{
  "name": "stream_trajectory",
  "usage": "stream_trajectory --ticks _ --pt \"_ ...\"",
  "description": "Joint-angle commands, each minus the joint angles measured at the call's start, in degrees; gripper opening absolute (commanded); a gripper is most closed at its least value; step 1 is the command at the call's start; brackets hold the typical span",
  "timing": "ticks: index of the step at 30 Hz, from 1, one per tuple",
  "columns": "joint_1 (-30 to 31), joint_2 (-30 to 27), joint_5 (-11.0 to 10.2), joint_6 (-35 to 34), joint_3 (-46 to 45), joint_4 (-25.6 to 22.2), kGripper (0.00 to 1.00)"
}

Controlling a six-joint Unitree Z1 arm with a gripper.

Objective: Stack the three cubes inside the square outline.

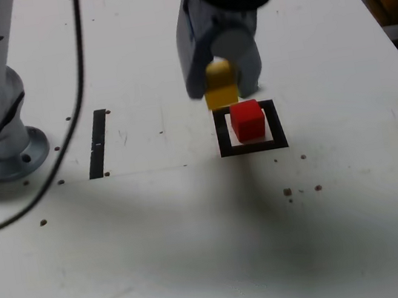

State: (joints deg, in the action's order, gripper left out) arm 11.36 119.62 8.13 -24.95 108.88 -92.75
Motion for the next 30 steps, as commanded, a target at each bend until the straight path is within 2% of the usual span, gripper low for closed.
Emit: stream_trajectory --ticks 1,16,22,30 --pt "0.32 0.97 0.23 -2.99 0.29 -1.29 0.25" --pt "-2.6 5.37 0.51 -2.2 3.03 -1.29 0.25" --pt "-6.06 4.95 1.58 0.88 1.27 -1.29 0.25" --pt "-7.36 4.88 3.66 2.62 1.4 -1.21 0.25"
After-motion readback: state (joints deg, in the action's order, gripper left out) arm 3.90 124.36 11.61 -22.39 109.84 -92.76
